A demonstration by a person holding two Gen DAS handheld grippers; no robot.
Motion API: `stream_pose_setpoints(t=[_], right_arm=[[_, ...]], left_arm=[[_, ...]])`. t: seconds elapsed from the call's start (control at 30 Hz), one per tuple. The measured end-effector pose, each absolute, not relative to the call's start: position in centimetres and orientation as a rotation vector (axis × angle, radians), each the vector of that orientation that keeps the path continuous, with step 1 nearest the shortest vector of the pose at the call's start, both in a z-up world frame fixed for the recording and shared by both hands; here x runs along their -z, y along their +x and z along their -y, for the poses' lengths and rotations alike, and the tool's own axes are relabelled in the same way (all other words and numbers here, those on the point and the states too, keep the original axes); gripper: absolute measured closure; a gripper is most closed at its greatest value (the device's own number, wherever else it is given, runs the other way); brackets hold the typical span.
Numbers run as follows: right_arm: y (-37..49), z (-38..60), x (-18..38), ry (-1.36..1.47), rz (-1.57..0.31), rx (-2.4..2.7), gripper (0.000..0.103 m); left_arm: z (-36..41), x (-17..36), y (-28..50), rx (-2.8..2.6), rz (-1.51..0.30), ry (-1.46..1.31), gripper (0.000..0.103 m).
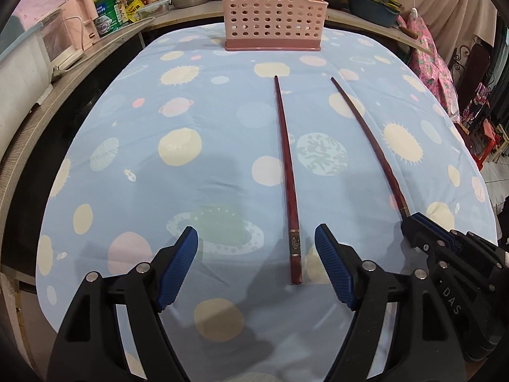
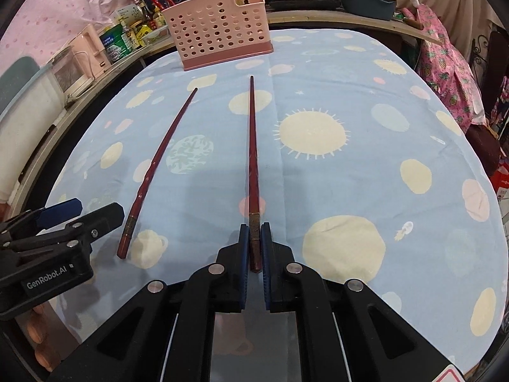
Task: Organize utensils
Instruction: 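Grasp a dark red chopstick with the right tool while the left tool grasps the last one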
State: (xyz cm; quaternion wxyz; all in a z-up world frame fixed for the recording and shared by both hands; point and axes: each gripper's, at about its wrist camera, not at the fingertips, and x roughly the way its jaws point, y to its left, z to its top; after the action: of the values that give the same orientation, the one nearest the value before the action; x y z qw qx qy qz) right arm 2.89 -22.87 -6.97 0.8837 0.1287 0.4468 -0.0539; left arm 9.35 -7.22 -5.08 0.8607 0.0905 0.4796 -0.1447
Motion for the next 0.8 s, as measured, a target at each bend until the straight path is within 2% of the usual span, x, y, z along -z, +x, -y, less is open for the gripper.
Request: stream_pose_setpoints(t=[0.17, 0.33, 0.5, 0.57, 0.6, 0.8], right_arm=[[2.8, 22.7, 7.1, 0.258, -0.931, 0.105, 0.096], [2.8, 22.4, 7.0, 0.252, -0.933, 0.101, 0.096], [2.7, 22.4, 7.0, 0.252, -0.933, 0.101, 0.096], [2.7, 22.2, 7.0, 0.25, -0.934, 0.099, 0.096], [2.7, 22.1, 7.0, 0.25, -0.934, 0.098, 0.096], [2.6, 21.8, 6.8, 0.244, -0.931, 0.086, 0.096]], left_arm=[[7.2, 5.9, 9.5, 0.297, -1.033, 0.189, 0.034], [7.3, 6.4, 9.4, 0.294, -1.043, 0.199, 0.047], [7.3, 6.2, 9.2, 0.308, -1.039, 0.199, 0.072], [7.3, 6.1, 9.1, 0.314, -1.041, 0.199, 0.091], [7.3, 6.1, 9.1, 0.316, -1.043, 0.197, 0.094], [7.0, 5.9, 9.2, 0.327, -1.058, 0.175, 0.096]])
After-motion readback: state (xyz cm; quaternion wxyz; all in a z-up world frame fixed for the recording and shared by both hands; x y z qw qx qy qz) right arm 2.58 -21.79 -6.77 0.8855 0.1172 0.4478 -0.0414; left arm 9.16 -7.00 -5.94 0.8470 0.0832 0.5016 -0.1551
